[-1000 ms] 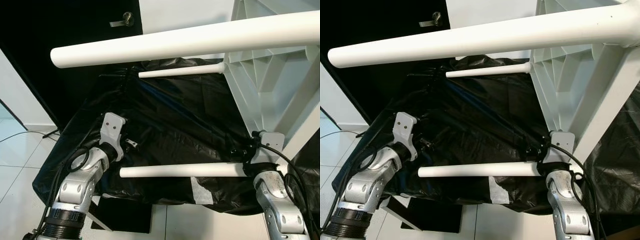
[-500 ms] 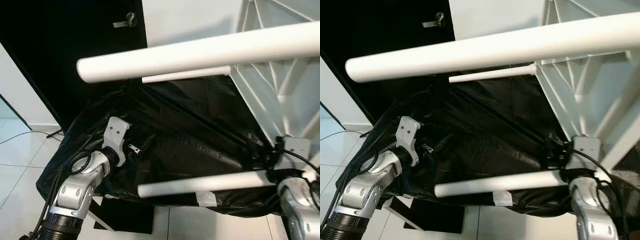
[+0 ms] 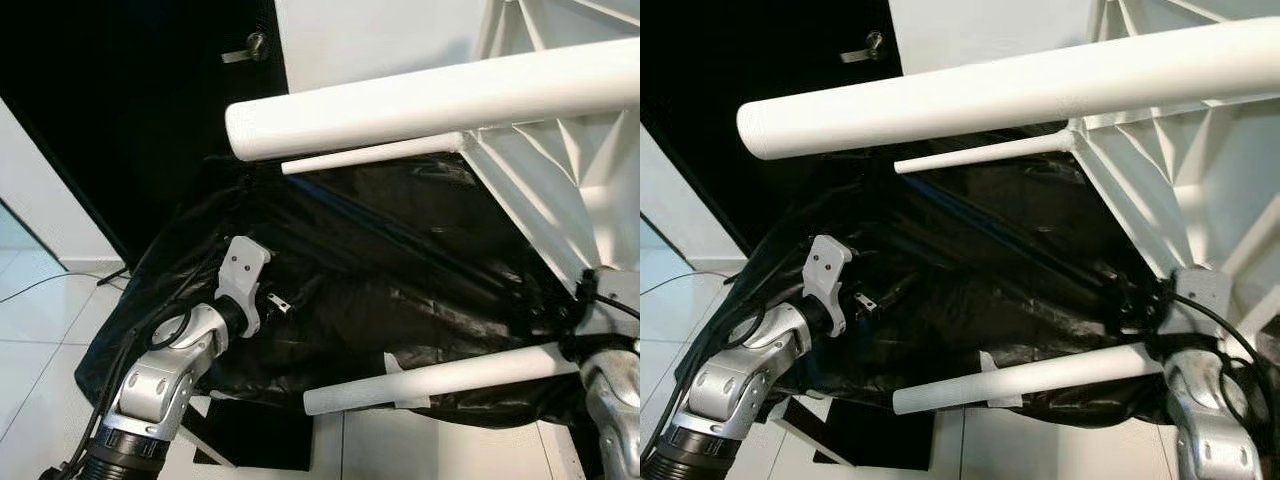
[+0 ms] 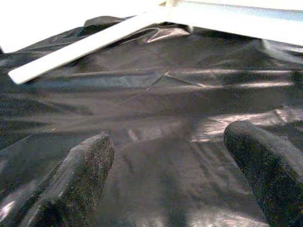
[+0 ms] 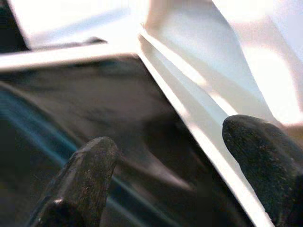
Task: Building children table
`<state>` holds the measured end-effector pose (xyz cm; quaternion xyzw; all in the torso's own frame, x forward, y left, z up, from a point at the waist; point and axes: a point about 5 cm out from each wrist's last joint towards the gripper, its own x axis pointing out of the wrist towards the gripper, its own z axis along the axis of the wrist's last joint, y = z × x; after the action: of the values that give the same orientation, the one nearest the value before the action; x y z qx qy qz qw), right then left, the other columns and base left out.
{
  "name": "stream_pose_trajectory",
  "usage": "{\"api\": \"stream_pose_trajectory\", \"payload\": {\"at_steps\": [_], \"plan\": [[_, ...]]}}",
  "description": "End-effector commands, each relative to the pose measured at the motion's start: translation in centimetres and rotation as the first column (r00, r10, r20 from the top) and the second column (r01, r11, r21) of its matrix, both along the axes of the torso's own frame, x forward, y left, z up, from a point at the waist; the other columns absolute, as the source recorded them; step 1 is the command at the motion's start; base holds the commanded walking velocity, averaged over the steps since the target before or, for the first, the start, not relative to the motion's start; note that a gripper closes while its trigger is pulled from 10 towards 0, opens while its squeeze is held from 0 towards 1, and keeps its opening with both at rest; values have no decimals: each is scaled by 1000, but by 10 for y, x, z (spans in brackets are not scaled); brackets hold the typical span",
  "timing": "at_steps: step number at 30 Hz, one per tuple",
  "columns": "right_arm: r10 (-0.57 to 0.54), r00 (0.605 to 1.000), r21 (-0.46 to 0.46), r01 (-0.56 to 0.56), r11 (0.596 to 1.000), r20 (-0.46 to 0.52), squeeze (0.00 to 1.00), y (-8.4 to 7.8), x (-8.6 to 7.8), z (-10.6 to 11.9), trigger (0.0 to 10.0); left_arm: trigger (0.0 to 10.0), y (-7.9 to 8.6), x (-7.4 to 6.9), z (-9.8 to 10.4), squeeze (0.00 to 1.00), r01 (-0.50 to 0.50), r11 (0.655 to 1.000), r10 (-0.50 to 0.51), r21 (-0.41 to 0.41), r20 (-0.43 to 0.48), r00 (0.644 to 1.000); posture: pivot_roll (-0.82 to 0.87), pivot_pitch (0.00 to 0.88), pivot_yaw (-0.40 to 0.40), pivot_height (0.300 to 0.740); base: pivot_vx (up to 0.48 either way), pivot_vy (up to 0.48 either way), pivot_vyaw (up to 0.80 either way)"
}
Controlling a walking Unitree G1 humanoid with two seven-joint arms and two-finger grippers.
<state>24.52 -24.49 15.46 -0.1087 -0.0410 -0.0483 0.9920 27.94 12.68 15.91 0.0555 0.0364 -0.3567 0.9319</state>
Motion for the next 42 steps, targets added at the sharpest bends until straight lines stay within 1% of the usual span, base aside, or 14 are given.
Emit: {"api": "stream_pose_trajectory", "payload": {"at_steps": [1, 2, 3, 5, 6, 8, 19, 22, 27, 31, 34, 37, 39, 42], "plan": [[53, 998, 5, -54, 999, 20, 0, 13, 3, 3, 10000, 10000, -2, -6, -2, 0, 120, 993, -119, 10, -32, 992, -89, 0, 74, 740, 0, 0, 0], [85, 996, 6, -86, 996, 30, 0, 21, 6, 6, 10000, 10000, -1, -6, -2, 0, 118, 993, -117, 11, -32, 993, -84, 0, 70, 740, 0, 0, 0], [85, 996, 6, -86, 996, 30, 0, 21, 6, 6, 10000, 10000, -1, -6, -2, 0, 118, 993, -117, 11, -32, 993, -84, 0, 70, 740, 0, 0, 0], [168, 984, 15, -169, 985, 59, 0, 41, 12, 12, 10000, 10000, -1, -8, -2, 0, 118, 993, -117, 14, -32, 993, -78, 0, 63, 740, 0, 0, 0], [168, 984, 15, -169, 985, 59, 0, 41, 12, 12, 10000, 10000, -1, -8, -2, 0, 118, 993, -117, 14, -32, 993, -78, 0, 63, 740, 0, 0, 0], [221, 972, 21, -223, 975, 80, 0, 54, 16, 17, 10000, 10000, 0, -9, -3, 0, 115, 993, -114, 16, -34, 993, -73, 0, 60, 740, 0, 0, 0], [309, 944, 55, -317, 947, 120, 0, 79, 23, 25, 10000, 10000, 11, -10, -1, 0, 83, 996, -82, 21, -24, 996, -54, 0, 39, 740, 0, 0, 0], [333, 936, 54, -340, 939, 116, 0, 86, 21, 24, 10000, 10000, 15, -12, 2, 0, 68, 998, -69, -17, -31, 997, -51, 0, 35, 740, 0, 0, 0], [419, 902, 29, -424, 905, 103, 0, 102, 10, 21, 10000, 10000, 22, -18, 8, 0, 81, 992, -87, -102, -53, 995, -51, 0, 36, 740, 0, 0, 0], [432, 896, 30, -437, 899, 104, 0, 106, 6, 22, 10000, 10000, 25, -24, 7, 0, 129, 986, -138, -104, -82, 987, -55, 0, 36, 740, 0, 0, 0], [435, 894, 28, -441, 897, 108, 0, 107, 2, 25, 10000, 10000, 25, -34, 10, 0, 205, 972, -217, -112, -104, 971, -69, 0, 46, 740, 0, 0, 0], [434, 894, 26, -439, 898, 111, 0, 106, 2, 26, 10000, 10000, 25, -36, 11, 0, 226, 967, -238, -118, -109, 965, -69, 0, 46, 740, 0, 0, 0], [431, 894, 18, -436, 900, 120, 0, 105, 1, 30, 10000, 10000, 28, -42, 21, 0, 276, 951, -290, -139, -98, 952, -76, 0, 50, 740, 0, 0, 0], [430, 895, 15, -435, 900, 123, 0, 105, 1, 32, 10000, 10000, 30, -44, 25, 0, 292, 946, -307, -142, -95, 947, -76, 0, 50, 740, 0, 0, 0]]}}
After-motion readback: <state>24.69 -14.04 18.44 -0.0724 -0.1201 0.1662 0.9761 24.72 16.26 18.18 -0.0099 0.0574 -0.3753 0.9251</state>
